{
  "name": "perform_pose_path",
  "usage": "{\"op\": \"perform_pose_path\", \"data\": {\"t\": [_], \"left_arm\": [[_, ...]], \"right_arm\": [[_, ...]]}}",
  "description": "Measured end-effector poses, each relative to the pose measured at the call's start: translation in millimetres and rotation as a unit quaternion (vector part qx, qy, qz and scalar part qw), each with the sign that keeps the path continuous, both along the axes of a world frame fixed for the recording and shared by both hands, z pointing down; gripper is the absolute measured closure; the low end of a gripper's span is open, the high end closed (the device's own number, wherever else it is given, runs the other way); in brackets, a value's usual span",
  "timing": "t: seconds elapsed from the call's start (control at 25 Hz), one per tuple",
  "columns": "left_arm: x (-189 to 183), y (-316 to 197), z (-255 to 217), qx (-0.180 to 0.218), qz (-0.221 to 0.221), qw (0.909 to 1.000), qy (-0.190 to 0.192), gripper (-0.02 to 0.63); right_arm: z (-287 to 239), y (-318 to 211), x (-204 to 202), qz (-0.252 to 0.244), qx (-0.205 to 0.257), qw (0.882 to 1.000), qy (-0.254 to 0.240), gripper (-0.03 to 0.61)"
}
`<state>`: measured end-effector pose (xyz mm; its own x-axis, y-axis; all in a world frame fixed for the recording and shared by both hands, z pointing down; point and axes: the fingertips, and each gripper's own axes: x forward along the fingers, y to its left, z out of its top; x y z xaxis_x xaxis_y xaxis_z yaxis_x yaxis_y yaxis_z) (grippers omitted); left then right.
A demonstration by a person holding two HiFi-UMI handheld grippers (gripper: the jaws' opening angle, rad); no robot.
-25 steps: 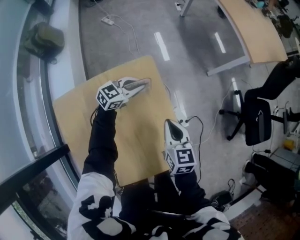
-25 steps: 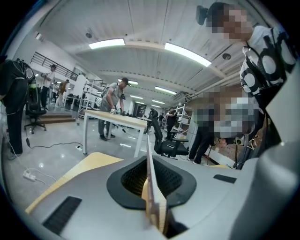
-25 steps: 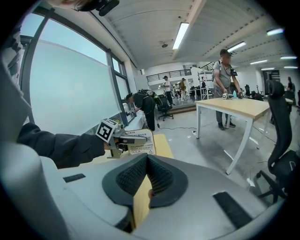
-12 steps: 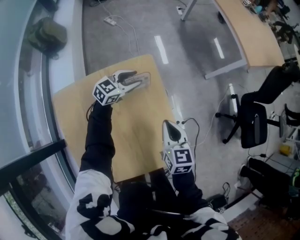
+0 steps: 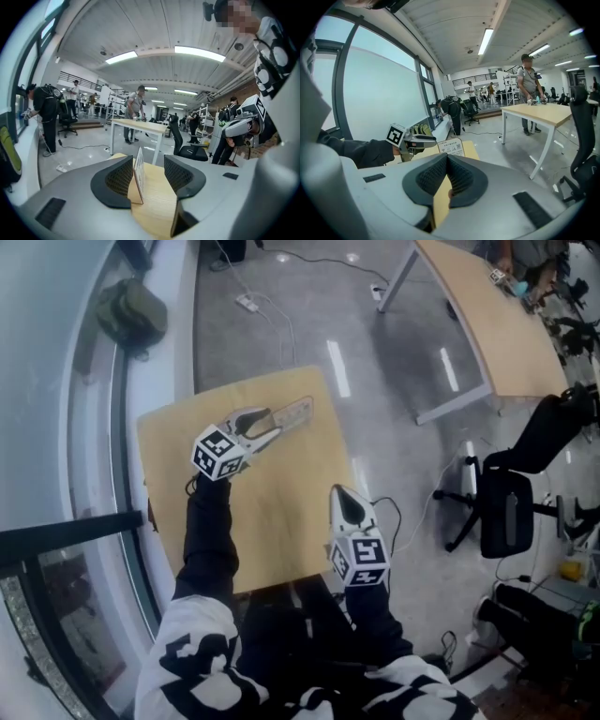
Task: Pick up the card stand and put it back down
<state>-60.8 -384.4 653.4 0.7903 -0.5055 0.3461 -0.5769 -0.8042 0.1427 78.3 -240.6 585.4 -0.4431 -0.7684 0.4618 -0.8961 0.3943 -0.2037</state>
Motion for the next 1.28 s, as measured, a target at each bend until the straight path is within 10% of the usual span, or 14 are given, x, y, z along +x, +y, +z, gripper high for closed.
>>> {"op": "perform_pose_path", "data": {"t": [0.72,1.28], "left_arm": [[1,162,-164,0.090,-0.171,0.9809,0.021,0.427],[20,252,-257,0.190,-0.290,0.9365,0.054,0.600]], "right_arm": [[-110,56,-39,-0.080,0.092,0.991,-0.053,0.557],[-195,96,-36,-0.127,0.181,0.973,-0.066,0.558]]}}
